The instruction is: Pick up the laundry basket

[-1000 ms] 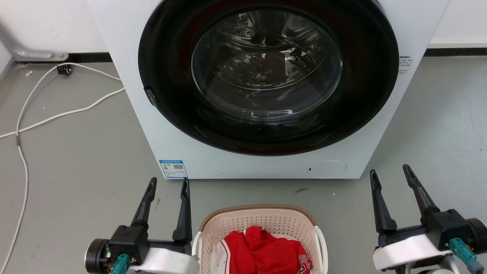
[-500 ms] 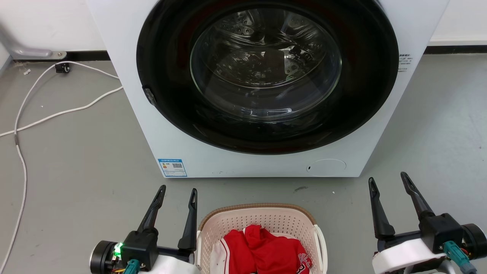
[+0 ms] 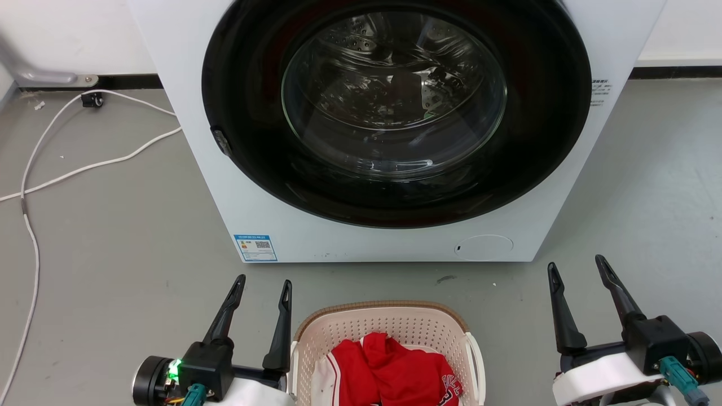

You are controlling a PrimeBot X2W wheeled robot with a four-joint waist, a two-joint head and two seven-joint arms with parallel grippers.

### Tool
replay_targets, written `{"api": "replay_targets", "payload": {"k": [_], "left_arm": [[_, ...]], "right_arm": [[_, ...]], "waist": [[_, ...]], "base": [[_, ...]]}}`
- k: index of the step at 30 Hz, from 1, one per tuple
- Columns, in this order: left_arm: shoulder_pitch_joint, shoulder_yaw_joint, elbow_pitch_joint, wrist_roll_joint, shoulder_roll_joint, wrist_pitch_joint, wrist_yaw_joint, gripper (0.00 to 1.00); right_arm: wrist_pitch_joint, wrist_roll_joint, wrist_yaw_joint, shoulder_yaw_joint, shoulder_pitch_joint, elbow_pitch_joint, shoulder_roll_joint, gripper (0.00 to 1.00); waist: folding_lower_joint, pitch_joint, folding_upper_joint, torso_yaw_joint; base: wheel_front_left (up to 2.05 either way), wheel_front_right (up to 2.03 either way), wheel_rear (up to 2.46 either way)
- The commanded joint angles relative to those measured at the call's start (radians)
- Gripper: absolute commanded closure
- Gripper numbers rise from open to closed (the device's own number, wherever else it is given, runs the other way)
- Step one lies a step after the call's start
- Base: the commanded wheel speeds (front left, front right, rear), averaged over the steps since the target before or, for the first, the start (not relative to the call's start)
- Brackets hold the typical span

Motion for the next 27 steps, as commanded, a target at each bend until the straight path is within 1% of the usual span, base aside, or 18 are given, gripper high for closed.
{"api": "replay_targets", "payload": {"k": [1, 8, 12, 17, 18, 23, 27], "left_arm": [[0.002, 0.004, -0.002, 0.005, -0.001, -0.003, -0.001, 0.0], [-0.005, 0.01, 0.025, -0.008, -0.002, -0.003, 0.007, 0.0], [-0.029, 0.006, 0.076, -0.005, -0.002, -0.003, 0.013, 0.0], [-0.107, -0.001, 0.19, 0.004, -0.002, -0.003, 0.015, 0.0], [-0.107, -0.001, 0.19, 0.004, -0.002, -0.003, 0.015, 0.0], [-0.207, 0.008, 0.35, 0.0, -0.001, -0.003, 0.01, 0.0], [-0.302, 0.001, 0.462, 0.016, 0.022, -0.003, -0.011, 0.0]], "right_arm": [[-0.002, 0.01, 0.0, -0.001, -0.009, -0.002, -0.001, 0.0], [-0.002, 0.014, 0.0, -0.006, -0.015, 0.02, -0.001, 0.0], [0.001, 0.019, 0.0, -0.012, -0.043, 0.084, -0.001, 0.0], [0.026, 0.007, 0.0, -0.017, -0.11, 0.158, -0.001, 0.0], [0.026, 0.007, 0.0, -0.017, -0.11, 0.158, -0.001, 0.0], [0.037, -0.001, 0.0, -0.014, -0.198, 0.237, -0.001, 0.0], [0.052, 0.001, 0.0, -0.012, -0.29, 0.315, 0.0, 0.0]], "waist": [[0.0, 0.003, 0.0, 0.0], [0.0, 0.028, 0.0, -0.002], [0.0, 0.075, 0.0, -0.003], [0.0, 0.18, 0.0, 0.002], [0.0, 0.18, 0.0, 0.002], [0.0, 0.275, 0.0, -0.009], [0.0, 0.367, 0.0, -0.013]], "base": [[0.0, 0.0, 0.0], [0.0, 0.0, 0.0], [0.0, 0.0, 0.0], [0.0, 0.0, 0.0], [0.0, 0.0, 0.0], [0.0, 0.0, 0.0], [0.0, 0.0, 0.0]]}}
